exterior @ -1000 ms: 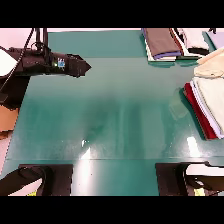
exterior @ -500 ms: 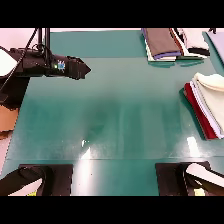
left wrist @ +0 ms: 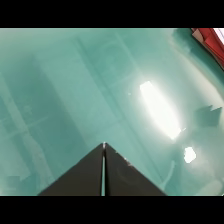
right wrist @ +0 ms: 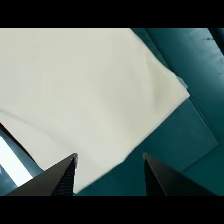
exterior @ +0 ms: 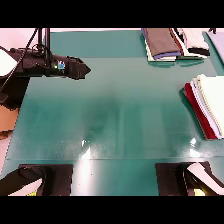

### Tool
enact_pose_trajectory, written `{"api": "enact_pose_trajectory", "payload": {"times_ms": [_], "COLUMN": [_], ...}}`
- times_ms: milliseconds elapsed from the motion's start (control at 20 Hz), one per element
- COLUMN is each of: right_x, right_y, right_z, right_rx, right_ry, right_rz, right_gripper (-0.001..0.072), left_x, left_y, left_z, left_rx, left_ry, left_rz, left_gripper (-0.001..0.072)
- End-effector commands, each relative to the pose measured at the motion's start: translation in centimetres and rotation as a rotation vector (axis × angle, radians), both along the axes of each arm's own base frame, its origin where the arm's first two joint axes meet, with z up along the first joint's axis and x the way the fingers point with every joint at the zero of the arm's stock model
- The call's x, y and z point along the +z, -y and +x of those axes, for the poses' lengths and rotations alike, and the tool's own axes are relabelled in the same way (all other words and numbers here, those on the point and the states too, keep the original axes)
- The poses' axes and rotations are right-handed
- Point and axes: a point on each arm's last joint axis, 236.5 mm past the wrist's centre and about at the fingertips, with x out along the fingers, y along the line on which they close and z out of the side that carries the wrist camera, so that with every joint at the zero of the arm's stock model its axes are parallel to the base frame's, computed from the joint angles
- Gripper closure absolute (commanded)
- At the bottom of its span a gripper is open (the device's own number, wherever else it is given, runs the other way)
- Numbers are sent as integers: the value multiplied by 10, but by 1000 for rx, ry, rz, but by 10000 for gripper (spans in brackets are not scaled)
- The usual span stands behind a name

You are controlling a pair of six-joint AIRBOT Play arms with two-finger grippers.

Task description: Fold the shirts.

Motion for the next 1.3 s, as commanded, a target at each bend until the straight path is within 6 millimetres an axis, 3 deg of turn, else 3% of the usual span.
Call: {"api": "enact_pose_trajectory", "payload": {"times_ms": [0, 100, 200, 400, 550, 650, 700, 900, 1250], "right_x": [47, 88, 111, 120, 121, 122, 123, 124, 119], "right_y": [-21, -69, -128, -246, -313, -349, -364, -390, -375], "right_z": [49, 104, 141, 176, 180, 177, 174, 167, 167], "right_rx": [56, 221, 402, 742, 927, 1023, 1062, 1130, 1082], "right_ry": [241, 398, 464, 466, 473, 480, 485, 491, 463], "right_rz": [8, 31, 53, 34, 12, 1, 8, 28, 45], "right_gripper": [222, 222, 223, 243, 417, 697, 697, 697, 697], "left_x": [0, 1, 3, -2, 5, 9, 11, 17, 17], "left_y": [0, 0, -1, -3, -2, -2, -1, -1, -1], "left_z": [0, 1, 4, 1, 7, 10, 12, 16, 16], "left_rx": [0, 3, 9, 5, 19, 27, 31, 42, 42], "left_ry": [0, 6, 17, 5, 34, 51, 58, 82, 82], "left_rz": [0, -4, -5, 16, -5, -16, -21, -37, -37], "left_gripper": [681, 681, 681, 681, 681, 681, 681, 681, 681]}}
